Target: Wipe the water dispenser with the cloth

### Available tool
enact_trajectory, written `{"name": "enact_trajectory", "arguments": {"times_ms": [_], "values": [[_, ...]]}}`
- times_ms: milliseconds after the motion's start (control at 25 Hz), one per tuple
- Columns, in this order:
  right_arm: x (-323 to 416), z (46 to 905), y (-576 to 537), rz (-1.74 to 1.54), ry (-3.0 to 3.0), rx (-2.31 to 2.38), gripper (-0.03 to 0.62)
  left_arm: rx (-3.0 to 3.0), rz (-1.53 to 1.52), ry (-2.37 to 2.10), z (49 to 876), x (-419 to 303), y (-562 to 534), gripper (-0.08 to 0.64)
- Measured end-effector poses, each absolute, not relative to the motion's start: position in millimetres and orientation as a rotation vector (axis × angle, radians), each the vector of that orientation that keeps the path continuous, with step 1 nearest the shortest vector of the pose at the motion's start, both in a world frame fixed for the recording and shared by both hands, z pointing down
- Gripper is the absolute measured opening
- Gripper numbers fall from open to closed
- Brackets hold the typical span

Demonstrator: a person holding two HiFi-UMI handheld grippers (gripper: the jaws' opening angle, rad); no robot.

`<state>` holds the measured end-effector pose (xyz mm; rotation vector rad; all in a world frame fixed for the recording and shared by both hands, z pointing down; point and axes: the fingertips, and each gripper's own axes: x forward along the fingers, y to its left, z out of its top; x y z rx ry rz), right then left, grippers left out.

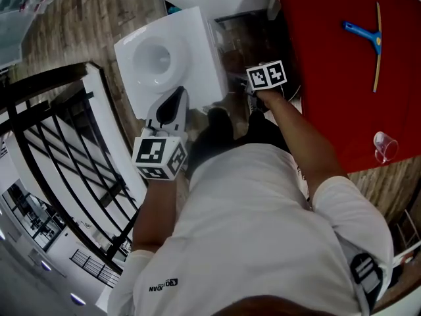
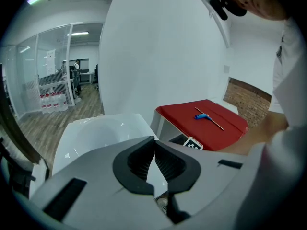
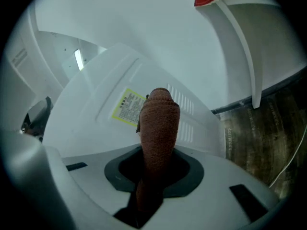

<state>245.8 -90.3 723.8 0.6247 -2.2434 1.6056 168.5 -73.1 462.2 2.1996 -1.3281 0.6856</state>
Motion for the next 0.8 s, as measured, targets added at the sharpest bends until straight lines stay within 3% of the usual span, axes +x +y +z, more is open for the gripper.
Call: {"name": "enact_trajectory", "arguments": {"times_ms": [800], "values": [[259.0,877.6,-106.9,1.673,-1.859,0.801,0.084,2.096,0.694,-1.364,477.3,158.6,-77.6,0.000]]}}
